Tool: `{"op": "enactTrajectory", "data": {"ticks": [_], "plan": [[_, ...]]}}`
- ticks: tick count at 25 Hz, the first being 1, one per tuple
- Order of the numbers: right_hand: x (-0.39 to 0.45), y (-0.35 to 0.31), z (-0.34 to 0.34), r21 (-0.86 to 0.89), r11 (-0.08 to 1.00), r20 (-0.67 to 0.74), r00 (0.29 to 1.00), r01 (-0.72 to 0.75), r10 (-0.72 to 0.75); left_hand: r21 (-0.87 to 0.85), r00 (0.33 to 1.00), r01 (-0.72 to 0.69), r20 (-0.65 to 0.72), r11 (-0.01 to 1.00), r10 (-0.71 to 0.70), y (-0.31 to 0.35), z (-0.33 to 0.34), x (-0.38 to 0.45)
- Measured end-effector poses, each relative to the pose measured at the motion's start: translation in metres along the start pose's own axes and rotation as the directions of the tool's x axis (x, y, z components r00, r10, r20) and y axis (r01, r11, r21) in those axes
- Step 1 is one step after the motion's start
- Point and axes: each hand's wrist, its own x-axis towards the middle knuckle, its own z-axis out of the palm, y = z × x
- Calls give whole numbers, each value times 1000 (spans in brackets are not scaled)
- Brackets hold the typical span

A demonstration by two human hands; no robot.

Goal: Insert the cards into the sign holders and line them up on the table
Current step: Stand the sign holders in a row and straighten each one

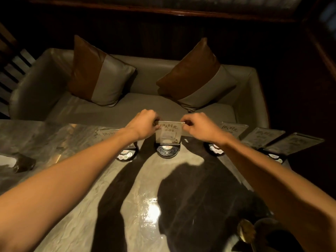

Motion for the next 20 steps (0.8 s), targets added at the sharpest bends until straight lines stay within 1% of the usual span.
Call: {"op": "enactTrajectory", "data": {"ticks": [2,6,9,12,20], "plan": [[-5,17,-13,-43,999,-11,1000,-20,19,-41,1000,-28,-2,999,28,13,9,14],[-12,42,-25,-120,991,-9,998,-57,57,-45,997,-75,16,996,76,35,27,35],[-18,57,-29,-110,989,-18,995,-97,96,-57,994,-109,-6,992,109,49,33,46],[-23,67,-32,-113,986,-2,992,-122,123,-56,992,-128,1,990,128,57,37,54],[-29,78,-32,-75,985,10,988,-155,156,-90,992,-129,0,988,129,63,48,61]]}}
